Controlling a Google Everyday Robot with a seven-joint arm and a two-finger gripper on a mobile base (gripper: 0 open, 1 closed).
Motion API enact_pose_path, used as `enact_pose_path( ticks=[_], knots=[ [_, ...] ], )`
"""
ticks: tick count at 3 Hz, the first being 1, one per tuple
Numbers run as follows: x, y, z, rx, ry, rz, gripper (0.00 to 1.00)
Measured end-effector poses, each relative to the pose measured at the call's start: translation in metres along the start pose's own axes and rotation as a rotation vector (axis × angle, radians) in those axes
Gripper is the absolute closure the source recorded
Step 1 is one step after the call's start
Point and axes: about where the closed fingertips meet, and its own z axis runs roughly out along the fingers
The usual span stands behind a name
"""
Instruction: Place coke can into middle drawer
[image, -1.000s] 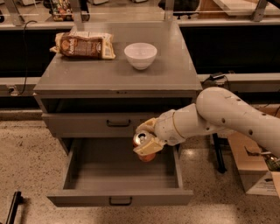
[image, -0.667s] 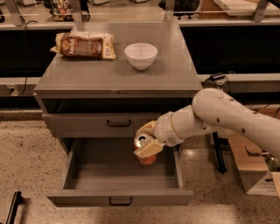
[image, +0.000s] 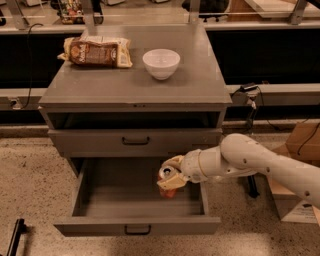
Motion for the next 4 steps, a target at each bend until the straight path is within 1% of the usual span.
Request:
enact_pose_path(
  ticks=[1,2,3,4],
  knots=[
    [0.030,-0.015,0.023,0.041,-0.027,0.040,1.00],
    [0.050,-0.025,0.050,0.056,-0.049,0.052,1.00],
    [0.069,-0.027,0.079,0.051,-0.063,0.061,0.82],
    [0.091,-0.023,0.101,0.075,-0.095,0.065,0.57]
  ],
)
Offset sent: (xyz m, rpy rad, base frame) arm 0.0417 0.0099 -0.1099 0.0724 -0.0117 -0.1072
